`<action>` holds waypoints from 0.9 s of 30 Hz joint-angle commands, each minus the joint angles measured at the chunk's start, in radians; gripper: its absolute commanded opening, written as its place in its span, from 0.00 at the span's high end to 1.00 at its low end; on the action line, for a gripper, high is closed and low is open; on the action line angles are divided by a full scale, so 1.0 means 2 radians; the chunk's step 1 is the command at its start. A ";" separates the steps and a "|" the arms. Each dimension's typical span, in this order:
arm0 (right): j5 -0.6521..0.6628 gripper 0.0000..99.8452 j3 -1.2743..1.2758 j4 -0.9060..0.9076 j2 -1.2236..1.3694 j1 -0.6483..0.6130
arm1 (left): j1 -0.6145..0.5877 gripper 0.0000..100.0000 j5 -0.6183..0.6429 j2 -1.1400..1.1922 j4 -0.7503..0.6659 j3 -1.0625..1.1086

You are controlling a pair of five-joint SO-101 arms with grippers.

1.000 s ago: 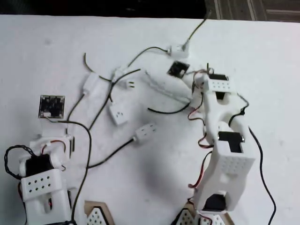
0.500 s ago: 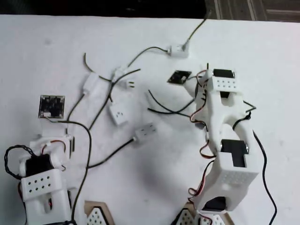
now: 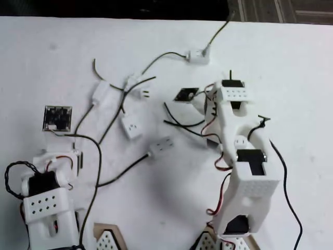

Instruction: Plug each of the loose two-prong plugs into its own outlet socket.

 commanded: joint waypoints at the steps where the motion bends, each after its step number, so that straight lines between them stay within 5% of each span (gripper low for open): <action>1: -0.003 0.89 -0.006 0.006 -0.003 -0.016 | -0.002 0.85 -0.007 -0.009 -0.008 -0.002; 27: -0.002 0.91 -0.090 0.017 0.079 0.013 | -0.001 0.85 -0.007 -0.010 -0.008 0.002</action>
